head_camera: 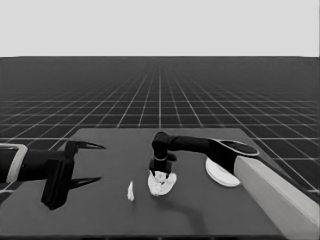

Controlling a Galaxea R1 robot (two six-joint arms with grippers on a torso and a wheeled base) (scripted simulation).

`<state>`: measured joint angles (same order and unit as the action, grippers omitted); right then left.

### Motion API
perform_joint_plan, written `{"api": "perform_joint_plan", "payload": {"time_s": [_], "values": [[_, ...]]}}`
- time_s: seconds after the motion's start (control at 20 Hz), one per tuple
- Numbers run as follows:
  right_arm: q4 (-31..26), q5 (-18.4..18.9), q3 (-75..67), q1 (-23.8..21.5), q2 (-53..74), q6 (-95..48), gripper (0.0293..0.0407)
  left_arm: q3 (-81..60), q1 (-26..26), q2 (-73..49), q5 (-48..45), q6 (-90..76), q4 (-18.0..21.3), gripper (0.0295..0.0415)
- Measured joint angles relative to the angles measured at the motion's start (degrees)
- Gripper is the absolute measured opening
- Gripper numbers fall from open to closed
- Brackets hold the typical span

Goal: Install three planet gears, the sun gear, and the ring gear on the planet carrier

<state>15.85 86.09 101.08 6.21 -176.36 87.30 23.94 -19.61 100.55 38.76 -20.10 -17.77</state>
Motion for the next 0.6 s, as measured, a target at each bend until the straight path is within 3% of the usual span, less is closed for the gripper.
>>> {"api": "perform_joint_plan", "payload": {"time_s": [0.6], "values": [[0.0, 0.0, 0.0, 0.0, 0.0, 7.2, 0.031, 0.0, 0.0, 0.0, 0.0, 0.0, 0.0, 0.0385]]}}
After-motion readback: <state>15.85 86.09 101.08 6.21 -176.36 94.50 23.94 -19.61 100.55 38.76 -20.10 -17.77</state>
